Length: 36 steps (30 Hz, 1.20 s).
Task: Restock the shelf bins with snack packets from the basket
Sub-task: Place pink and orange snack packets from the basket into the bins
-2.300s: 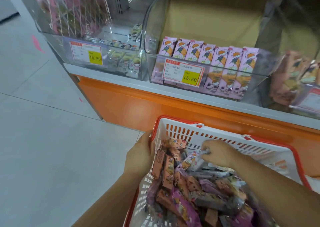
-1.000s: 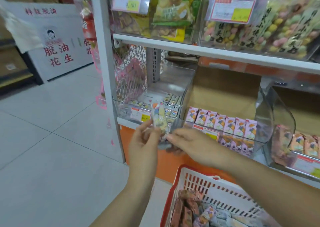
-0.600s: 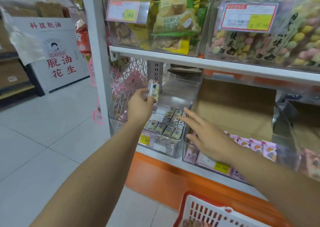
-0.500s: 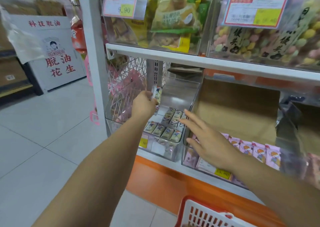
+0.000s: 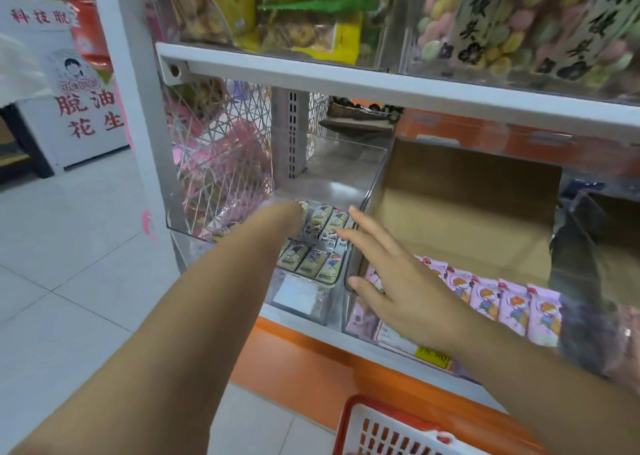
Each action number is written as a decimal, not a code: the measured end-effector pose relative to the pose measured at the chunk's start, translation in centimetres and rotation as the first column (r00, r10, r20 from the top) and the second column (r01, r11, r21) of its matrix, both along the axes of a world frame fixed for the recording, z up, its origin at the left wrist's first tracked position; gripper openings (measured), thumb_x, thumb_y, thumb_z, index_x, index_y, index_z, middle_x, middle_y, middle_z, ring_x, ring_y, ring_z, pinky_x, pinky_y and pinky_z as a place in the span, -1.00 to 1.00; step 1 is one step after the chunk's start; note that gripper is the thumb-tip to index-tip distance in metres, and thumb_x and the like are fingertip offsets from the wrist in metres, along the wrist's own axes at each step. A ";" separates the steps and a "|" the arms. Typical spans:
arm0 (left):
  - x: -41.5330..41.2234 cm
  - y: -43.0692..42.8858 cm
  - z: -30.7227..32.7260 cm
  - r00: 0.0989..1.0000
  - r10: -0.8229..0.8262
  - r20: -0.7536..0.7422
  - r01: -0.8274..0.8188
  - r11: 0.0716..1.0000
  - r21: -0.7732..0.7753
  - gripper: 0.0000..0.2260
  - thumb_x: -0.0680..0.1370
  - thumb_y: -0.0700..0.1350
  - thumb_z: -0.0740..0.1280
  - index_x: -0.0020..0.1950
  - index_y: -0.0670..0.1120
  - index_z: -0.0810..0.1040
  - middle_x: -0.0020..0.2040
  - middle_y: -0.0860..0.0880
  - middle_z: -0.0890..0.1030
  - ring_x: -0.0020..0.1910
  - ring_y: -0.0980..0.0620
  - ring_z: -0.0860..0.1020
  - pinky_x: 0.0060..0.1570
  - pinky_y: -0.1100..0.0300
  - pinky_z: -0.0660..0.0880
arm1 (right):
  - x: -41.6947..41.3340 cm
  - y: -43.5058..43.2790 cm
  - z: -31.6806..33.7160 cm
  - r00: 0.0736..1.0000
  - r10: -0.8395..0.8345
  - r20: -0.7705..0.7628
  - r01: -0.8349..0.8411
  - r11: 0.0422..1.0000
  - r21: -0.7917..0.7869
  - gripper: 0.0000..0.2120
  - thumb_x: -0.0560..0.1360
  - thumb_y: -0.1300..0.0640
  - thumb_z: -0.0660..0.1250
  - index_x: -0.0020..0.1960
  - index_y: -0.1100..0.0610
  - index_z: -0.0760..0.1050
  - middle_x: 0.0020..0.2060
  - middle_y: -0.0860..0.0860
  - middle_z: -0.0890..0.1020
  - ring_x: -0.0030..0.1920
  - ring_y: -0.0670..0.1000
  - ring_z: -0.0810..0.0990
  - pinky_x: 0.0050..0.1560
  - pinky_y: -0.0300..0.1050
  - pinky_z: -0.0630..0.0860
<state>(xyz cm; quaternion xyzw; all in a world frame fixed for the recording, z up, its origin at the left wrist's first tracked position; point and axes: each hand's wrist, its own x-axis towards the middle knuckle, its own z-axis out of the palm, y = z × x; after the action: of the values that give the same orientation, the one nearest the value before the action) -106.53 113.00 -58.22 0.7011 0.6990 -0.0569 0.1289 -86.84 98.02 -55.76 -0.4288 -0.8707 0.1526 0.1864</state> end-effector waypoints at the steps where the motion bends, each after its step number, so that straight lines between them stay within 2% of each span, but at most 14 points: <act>1: 0.0 -0.3 0.3 1.000 -0.023 -0.005 0.023 1.000 0.018 -0.59 0.61 -0.28 0.12 0.47 -0.15 0.29 0.35 -0.19 0.43 0.23 -0.17 0.47 0.19 0.02 0.47 | 0.0 -0.1 0.0 1.000 0.002 -0.003 -0.002 1.000 0.000 -0.47 0.60 0.04 0.18 0.51 -0.15 0.07 0.42 -0.44 -0.20 0.33 -0.32 0.19 0.35 -0.22 0.23; 3: 0.2 -1.0 0.5 0.998 -0.055 0.001 0.055 0.998 0.027 -0.53 0.61 -0.28 0.11 0.52 -0.05 0.22 0.41 -0.14 0.39 0.24 -0.15 0.46 0.12 0.08 0.45 | 0.0 -0.2 0.1 1.000 -0.001 -0.002 0.001 1.000 0.005 -0.47 0.60 0.03 0.19 0.51 -0.14 0.08 0.44 -0.42 -0.20 0.30 -0.30 0.25 0.34 -0.19 0.27; 5: 0.5 -1.8 0.8 0.997 -0.067 0.040 0.068 0.997 -0.025 -0.51 0.62 -0.24 0.13 0.55 -0.04 0.12 0.43 -0.17 0.35 0.29 -0.18 0.42 0.15 0.07 0.42 | 0.0 -0.3 0.1 1.000 -0.008 -0.003 0.008 1.000 0.018 -0.47 0.60 0.03 0.19 0.50 -0.14 0.08 0.43 -0.43 -0.19 0.31 -0.19 0.29 0.33 -0.18 0.28; 12: 1.2 -2.3 1.7 0.995 -0.084 0.062 0.088 0.994 -0.059 -0.44 0.61 -0.23 0.18 0.56 -0.06 0.05 0.47 -0.20 0.28 0.31 -0.23 0.40 0.19 -0.01 0.41 | 0.1 -0.1 0.1 1.000 0.003 -0.004 -0.003 0.999 0.038 -0.47 0.60 0.03 0.19 0.51 -0.12 0.09 0.46 -0.39 -0.19 0.39 -0.25 0.17 0.26 -0.29 0.25; 15: 0.6 -2.4 2.3 0.991 -0.068 0.117 0.063 0.997 0.048 -0.45 0.58 -0.31 0.17 0.54 -0.05 0.14 0.46 -0.17 0.32 0.29 -0.18 0.43 0.16 0.03 0.46 | 0.1 0.0 0.0 1.000 0.004 0.010 -0.005 0.998 0.070 -0.47 0.60 0.02 0.18 0.52 -0.11 0.07 0.46 -0.38 -0.20 0.41 -0.23 0.15 0.30 -0.22 0.27; 18: 0.8 -5.0 3.3 0.930 -0.079 0.359 -0.028 0.959 0.283 -0.59 0.61 -0.24 0.17 0.46 -0.06 0.32 0.38 -0.12 0.43 0.15 -0.12 0.54 0.06 0.05 0.51 | 0.1 0.0 -0.3 0.997 -0.032 0.066 0.023 0.991 0.129 -0.49 0.62 0.01 0.14 0.53 -0.08 0.08 0.47 -0.32 -0.18 0.48 -0.16 0.08 0.31 -0.18 0.30; 20: 1.0 -8.9 3.3 0.852 -0.192 0.487 -0.091 0.862 0.499 -0.66 0.60 -0.21 0.19 0.37 -0.05 0.44 0.29 -0.05 0.51 0.14 -0.04 0.55 0.10 0.05 0.50 | 0.0 -1.0 -0.6 0.999 -0.022 0.043 0.008 0.957 0.291 -0.58 0.61 0.02 0.12 0.46 0.01 0.30 0.52 -0.14 0.08 0.45 -0.03 0.24 0.34 -0.07 0.36; 22: 1.1 -13.7 2.3 0.771 -0.340 0.539 -0.143 0.732 0.666 -0.72 0.57 -0.21 0.19 0.25 -0.07 0.53 0.15 0.04 0.58 0.10 0.09 0.54 0.12 0.17 0.46 | 0.3 -3.0 -1.8 0.998 0.058 -0.028 -0.039 0.888 0.458 -0.66 0.57 0.07 0.14 0.27 0.11 0.53 0.40 0.04 0.41 0.34 0.07 0.42 0.33 -0.03 0.37; 24: 1.2 -18.4 0.1 0.683 -0.434 0.587 -0.213 0.651 0.729 -0.76 0.54 -0.22 0.20 0.13 -0.07 0.58 0.01 0.13 0.60 0.00 0.19 0.55 0.02 0.33 0.44 | 0.9 -6.0 -3.9 0.986 0.145 -0.081 -0.082 0.847 0.525 -0.74 0.55 0.16 0.18 0.12 0.15 0.60 0.23 0.06 0.56 0.22 0.08 0.51 0.28 -0.04 0.40; 25: 1.4 -20.5 -1.5 0.653 -0.441 0.615 -0.246 0.645 0.723 -0.78 0.53 -0.23 0.22 0.08 -0.06 0.60 -0.05 0.17 0.60 -0.05 0.25 0.54 -0.04 0.39 0.43 | 1.4 -7.5 -5.2 0.980 0.180 -0.079 -0.113 0.845 0.523 -0.77 0.53 0.19 0.20 0.07 0.15 0.61 0.14 0.05 0.61 0.15 0.07 0.54 0.22 -0.06 0.44; 28: 2.7 -25.0 -8.3 0.626 -0.334 0.705 -0.267 0.757 0.596 -0.79 0.50 -0.22 0.23 0.03 0.01 0.58 -0.10 0.24 0.57 -0.15 0.34 0.50 -0.17 0.50 0.35 | 3.9 -11.0 -10.1 0.987 0.163 -0.016 -0.147 0.924 0.353 -0.78 0.54 0.16 0.20 -0.01 0.16 0.63 -0.14 0.01 0.65 -0.10 0.01 0.54 -0.05 -0.19 0.44; 31: 4.6 -27.4 -14.9 0.639 -0.148 0.755 -0.222 0.904 0.365 -0.73 0.50 -0.11 0.18 0.14 0.03 0.56 0.04 0.12 0.59 -0.01 0.17 0.54 -0.06 0.26 0.46 | 7.3 -12.5 -14.9 0.983 -0.037 0.180 0.031 0.999 0.036 -0.76 0.55 0.08 0.17 0.02 0.04 0.62 -0.19 -0.05 0.66 -0.17 -0.03 0.57 -0.14 -0.23 0.43; 33: 5.9 -28.2 -17.9 0.721 -0.092 0.687 -0.129 0.956 0.263 -0.67 0.54 -0.09 0.17 0.30 0.01 0.47 0.23 0.06 0.50 0.18 0.06 0.48 0.10 0.16 0.45 | 9.7 -13.1 -17.0 0.930 -0.154 0.335 0.235 0.948 -0.217 -0.75 0.62 0.06 0.13 0.17 -0.02 0.55 -0.06 -0.01 0.65 -0.08 0.01 0.59 -0.05 -0.13 0.49; 36: 7.3 -28.3 -19.8 0.745 -0.057 0.665 -0.074 0.983 0.167 -0.60 0.60 -0.13 0.17 0.44 0.02 0.30 0.36 0.04 0.35 0.28 -0.01 0.42 0.09 0.10 0.44 | 12.7 -13.6 -19.9 0.845 -0.150 0.514 0.410 0.798 -0.442 -0.73 0.64 0.10 0.13 0.29 0.02 0.46 0.02 0.05 0.65 -0.11 0.02 0.58 -0.02 -0.10 0.50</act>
<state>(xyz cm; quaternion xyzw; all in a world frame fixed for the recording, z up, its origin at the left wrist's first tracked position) -99.24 84.67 -78.00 0.6807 0.6121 0.2619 0.3057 -74.17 84.43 -75.70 -0.6144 -0.7356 0.2548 -0.1282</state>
